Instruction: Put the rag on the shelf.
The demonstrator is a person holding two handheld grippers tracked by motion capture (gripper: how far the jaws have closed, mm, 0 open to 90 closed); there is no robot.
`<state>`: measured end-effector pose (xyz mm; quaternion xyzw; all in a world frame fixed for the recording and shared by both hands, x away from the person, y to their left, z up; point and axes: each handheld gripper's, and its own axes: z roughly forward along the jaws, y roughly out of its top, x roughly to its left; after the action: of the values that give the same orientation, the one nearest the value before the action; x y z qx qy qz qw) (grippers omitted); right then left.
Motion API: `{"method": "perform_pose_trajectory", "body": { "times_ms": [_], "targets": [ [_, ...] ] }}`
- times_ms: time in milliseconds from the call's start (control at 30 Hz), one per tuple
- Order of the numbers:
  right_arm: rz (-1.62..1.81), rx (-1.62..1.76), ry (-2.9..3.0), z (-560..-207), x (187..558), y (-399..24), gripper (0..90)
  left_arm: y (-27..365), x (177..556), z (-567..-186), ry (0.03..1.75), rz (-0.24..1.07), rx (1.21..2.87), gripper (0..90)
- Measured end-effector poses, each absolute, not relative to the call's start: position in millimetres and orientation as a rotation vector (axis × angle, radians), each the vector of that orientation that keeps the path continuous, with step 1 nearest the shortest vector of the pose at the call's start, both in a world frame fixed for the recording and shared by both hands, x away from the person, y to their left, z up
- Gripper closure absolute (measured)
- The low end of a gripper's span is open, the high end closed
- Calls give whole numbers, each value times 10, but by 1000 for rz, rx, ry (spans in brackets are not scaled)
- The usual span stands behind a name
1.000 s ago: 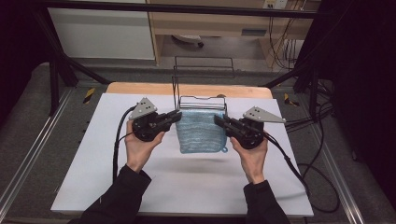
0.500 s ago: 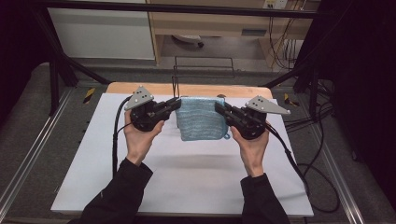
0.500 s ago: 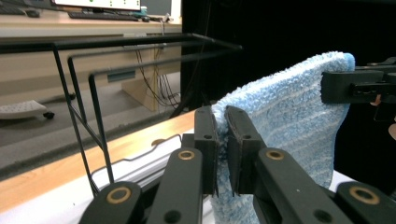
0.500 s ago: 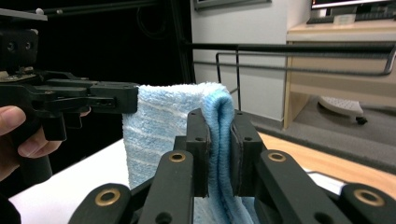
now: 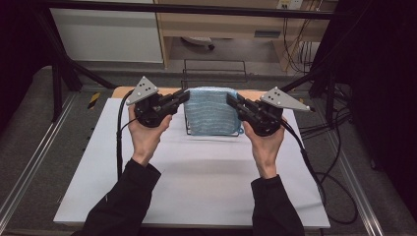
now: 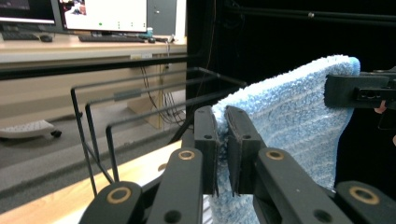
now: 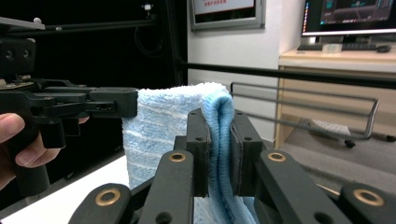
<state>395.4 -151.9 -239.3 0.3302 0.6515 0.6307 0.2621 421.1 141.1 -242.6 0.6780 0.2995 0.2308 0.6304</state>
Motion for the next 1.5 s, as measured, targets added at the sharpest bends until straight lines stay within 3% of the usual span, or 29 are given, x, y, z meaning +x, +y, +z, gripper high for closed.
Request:
{"method": "perform_pose_trajectory", "body": {
  "times_ms": [1500],
  "targets": [
    [1729, 759, 1612, -1563, 4263, -1451, 811, 1384, 4514, -1597, 640, 640, 1399, 836]
  ]
}}
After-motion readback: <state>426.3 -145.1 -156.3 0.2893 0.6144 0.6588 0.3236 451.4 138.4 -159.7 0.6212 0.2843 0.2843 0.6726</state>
